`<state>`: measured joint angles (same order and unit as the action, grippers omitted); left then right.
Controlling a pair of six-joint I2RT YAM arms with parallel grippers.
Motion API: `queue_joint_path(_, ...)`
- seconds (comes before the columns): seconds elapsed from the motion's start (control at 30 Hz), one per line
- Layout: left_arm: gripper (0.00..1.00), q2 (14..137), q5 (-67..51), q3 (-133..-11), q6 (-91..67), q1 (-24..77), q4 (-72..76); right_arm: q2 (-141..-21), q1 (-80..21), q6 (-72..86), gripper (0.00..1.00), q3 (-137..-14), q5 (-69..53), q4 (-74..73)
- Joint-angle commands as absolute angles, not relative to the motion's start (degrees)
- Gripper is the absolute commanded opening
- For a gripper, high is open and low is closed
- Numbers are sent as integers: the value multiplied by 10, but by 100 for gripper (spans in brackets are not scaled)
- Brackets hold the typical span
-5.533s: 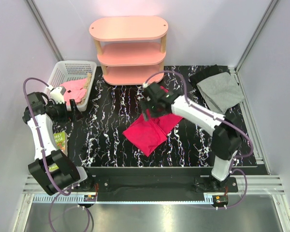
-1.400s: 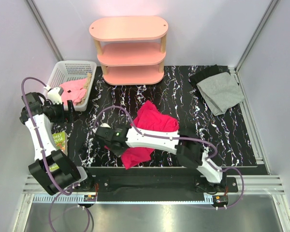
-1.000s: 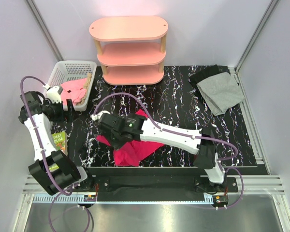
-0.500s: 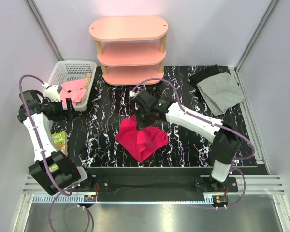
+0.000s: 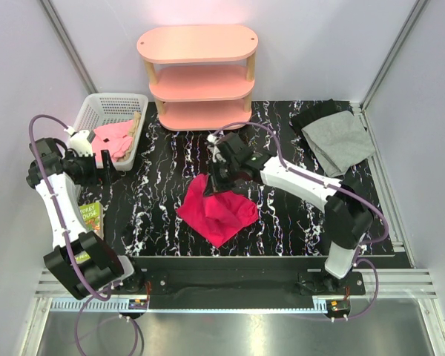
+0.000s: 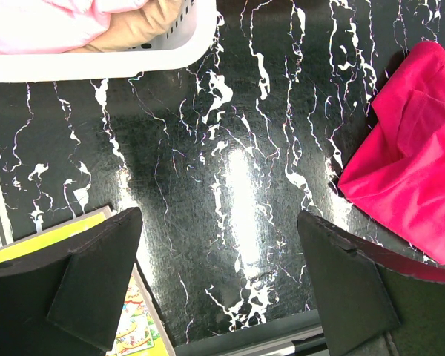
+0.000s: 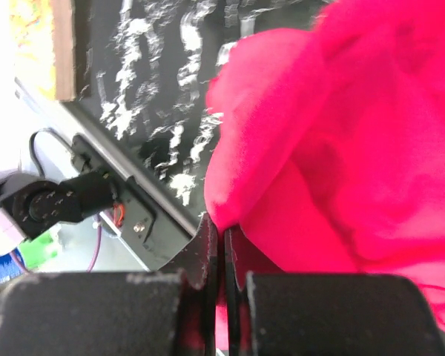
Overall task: Fold and stack the t-shirts
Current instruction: Fold the tshirt
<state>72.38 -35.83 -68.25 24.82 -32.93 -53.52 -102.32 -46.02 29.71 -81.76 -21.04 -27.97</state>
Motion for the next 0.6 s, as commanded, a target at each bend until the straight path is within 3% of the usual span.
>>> queue_joint_path(0.0, 91, 720, -378, -701, 247, -328, -527, -1021, -538, 277, 0, -902, -199, -298)
queue_joint_path(0.23, 91, 701, -372, -693, 257, -329, -526, -1035, -634, 245, 0, -972, -184, -354)
queue_joint_path(0.57, 91, 685, -370, -691, 264, -329, -532, -1025, -607, 270, 0, -876, -230, -302)
